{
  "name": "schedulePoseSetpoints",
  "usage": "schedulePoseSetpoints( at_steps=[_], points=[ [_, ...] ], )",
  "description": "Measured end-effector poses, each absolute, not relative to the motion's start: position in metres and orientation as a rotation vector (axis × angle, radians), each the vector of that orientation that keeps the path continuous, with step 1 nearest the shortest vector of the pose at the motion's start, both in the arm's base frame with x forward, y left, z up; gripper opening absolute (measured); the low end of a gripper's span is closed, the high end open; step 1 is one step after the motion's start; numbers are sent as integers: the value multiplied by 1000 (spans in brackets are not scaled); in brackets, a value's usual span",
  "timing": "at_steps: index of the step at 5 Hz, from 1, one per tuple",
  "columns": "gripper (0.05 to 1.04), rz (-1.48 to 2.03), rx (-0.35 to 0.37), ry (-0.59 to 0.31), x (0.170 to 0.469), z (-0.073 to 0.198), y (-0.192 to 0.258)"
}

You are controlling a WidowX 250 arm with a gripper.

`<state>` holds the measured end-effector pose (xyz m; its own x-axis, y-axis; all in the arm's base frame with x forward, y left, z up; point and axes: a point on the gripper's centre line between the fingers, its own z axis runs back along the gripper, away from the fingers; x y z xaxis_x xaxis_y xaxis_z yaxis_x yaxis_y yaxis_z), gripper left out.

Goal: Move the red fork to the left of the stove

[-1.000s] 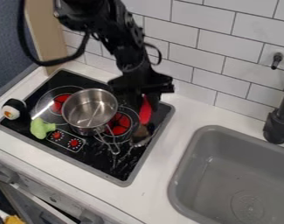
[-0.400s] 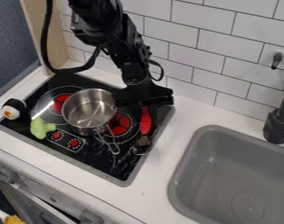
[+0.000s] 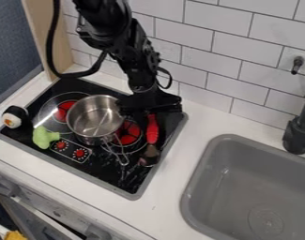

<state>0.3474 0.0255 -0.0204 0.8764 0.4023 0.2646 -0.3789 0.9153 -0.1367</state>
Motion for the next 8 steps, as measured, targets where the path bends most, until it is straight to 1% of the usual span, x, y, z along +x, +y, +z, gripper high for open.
schedulePoseSetpoints(
  at_steps=[1, 2, 3, 4, 5, 6, 8],
  points=[
    [759, 438, -47, -292, 347, -23, 26],
    [987, 457, -36, -303, 347, -22, 28],
    [998, 469, -29, -292, 344, -22, 29],
    [999, 481, -59, -301, 343, -11, 26],
    [999, 510, -102, -322, 343, 13, 32],
    [999, 494, -127, -400, 348, 49, 31],
    [999, 485, -124, -402, 347, 50, 32]
  ],
)
